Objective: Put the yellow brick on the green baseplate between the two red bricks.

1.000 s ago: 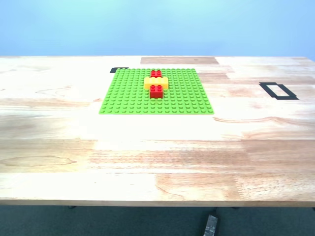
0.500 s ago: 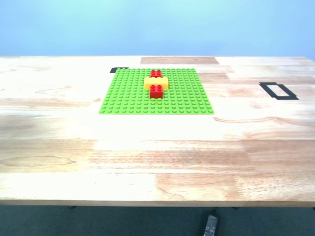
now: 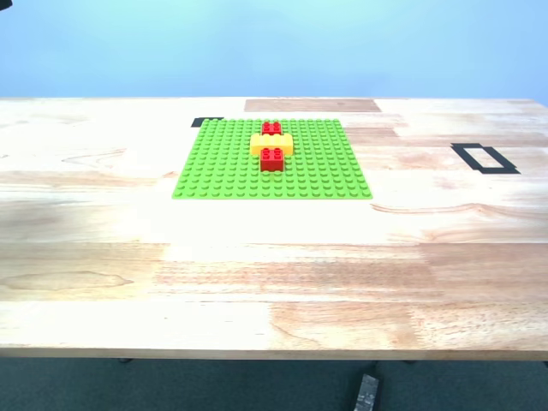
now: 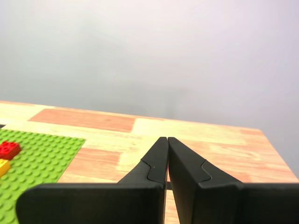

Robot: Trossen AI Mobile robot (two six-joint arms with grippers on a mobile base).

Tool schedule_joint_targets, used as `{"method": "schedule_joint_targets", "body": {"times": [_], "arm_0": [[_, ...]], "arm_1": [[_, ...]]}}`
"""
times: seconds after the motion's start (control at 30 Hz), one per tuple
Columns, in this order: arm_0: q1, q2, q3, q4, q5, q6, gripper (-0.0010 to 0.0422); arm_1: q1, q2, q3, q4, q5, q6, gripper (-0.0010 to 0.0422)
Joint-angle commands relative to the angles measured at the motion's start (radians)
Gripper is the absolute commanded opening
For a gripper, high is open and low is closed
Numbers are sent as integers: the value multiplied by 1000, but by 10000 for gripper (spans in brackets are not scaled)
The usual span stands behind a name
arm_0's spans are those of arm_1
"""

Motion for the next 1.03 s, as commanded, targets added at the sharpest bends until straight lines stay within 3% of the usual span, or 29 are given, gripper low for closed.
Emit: {"method": "schedule_joint_targets", "body": {"times": [0.03,1.03], "arm_0": [[0,6,-2,4,-8,0,0],[0,6,-2,13,-8,-7,0]], "arm_1": [[17,4,0,2,3,-2,-1],[23,3,0,21,2,4,-1]]}}
